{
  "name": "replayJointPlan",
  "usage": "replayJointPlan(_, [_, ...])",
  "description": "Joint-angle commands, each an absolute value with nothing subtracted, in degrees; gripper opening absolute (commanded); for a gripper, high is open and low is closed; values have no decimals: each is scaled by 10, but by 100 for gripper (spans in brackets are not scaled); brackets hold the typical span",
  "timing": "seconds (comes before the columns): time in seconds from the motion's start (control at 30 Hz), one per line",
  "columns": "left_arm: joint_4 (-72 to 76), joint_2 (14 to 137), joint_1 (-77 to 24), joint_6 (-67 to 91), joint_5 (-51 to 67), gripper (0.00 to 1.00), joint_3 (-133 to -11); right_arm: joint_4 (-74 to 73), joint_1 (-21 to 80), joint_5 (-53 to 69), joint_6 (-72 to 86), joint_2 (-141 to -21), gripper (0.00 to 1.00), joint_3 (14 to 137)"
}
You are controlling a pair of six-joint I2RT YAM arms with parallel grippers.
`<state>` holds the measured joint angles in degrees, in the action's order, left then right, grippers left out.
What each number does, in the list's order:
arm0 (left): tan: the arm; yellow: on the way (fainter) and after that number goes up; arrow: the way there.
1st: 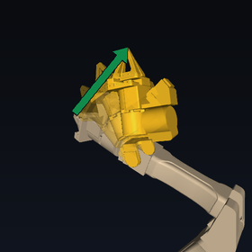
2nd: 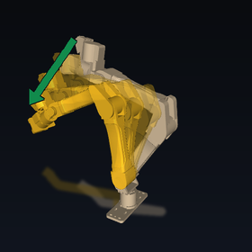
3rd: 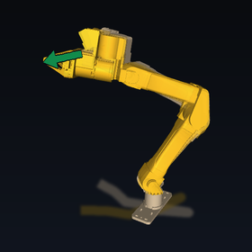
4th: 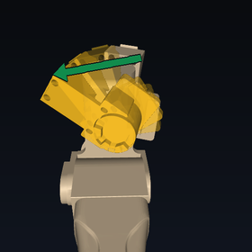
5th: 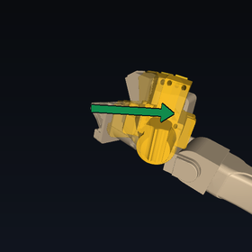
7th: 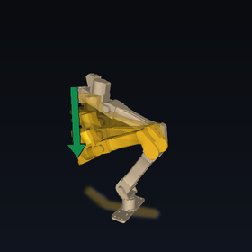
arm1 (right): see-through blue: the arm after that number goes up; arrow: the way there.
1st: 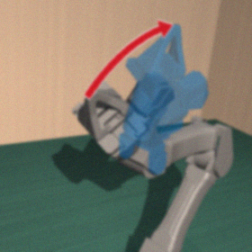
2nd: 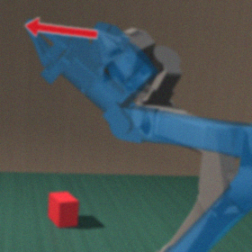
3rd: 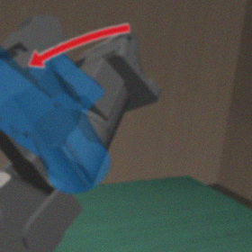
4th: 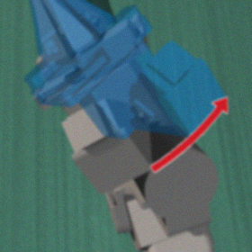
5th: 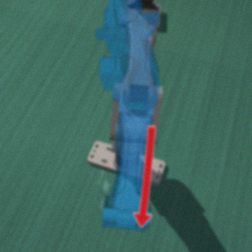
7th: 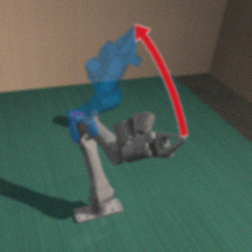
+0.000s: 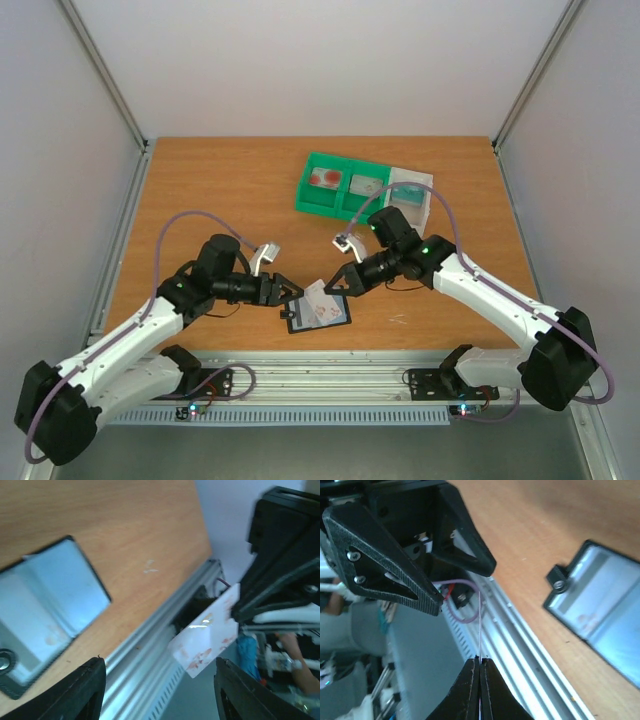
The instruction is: Take the credit cards out of the card holder
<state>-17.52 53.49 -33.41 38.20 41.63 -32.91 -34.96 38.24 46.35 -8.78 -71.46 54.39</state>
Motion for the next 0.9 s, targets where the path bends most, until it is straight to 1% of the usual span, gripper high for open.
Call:
replayJointPlan(0.0, [-179, 509, -334, 360, 532, 60, -343, -357, 381, 576, -102, -704, 1, 561])
replayJointPlan(0.1, [-144, 508, -335, 386, 564, 56, -338, -341, 382, 607, -93, -699, 1, 561])
replayJointPlan(0.2, [-140, 511, -335, 390, 571, 47, -340, -330, 381, 615, -89, -695, 1, 559])
replayJointPlan(0.27, [-131, 508, -335, 394, 572, 38, -337, -325, 381, 616, -86, -698, 1, 555])
replayJointPlan(0.4, [-133, 509, -335, 398, 573, 16, -337, -307, 382, 626, -78, -696, 1, 546])
replayJointPlan(0.5, [-120, 504, -335, 402, 576, 3, -333, -308, 381, 614, -77, -693, 2, 546])
replayJointPlan(0.53, [-116, 501, -335, 405, 576, 1, -331, -309, 381, 611, -76, -693, 3, 547])
replayJointPlan(0.6, [-109, 497, -334, 408, 577, 0, -329, -309, 381, 606, -74, -692, 4, 548])
replayJointPlan(0.63, [-104, 494, -335, 408, 576, 1, -327, -309, 381, 600, -71, -691, 6, 549])
replayJointPlan(0.7, [-97, 489, -335, 412, 570, 1, -322, -309, 381, 572, -62, -686, 14, 549])
replayJointPlan(0.77, [-93, 484, -335, 416, 562, 0, -319, -306, 381, 527, -46, -678, 17, 547])
replayJointPlan(0.87, [-77, 480, -335, 427, 545, 0, -312, -264, 376, 490, 8, -662, 33, 530])
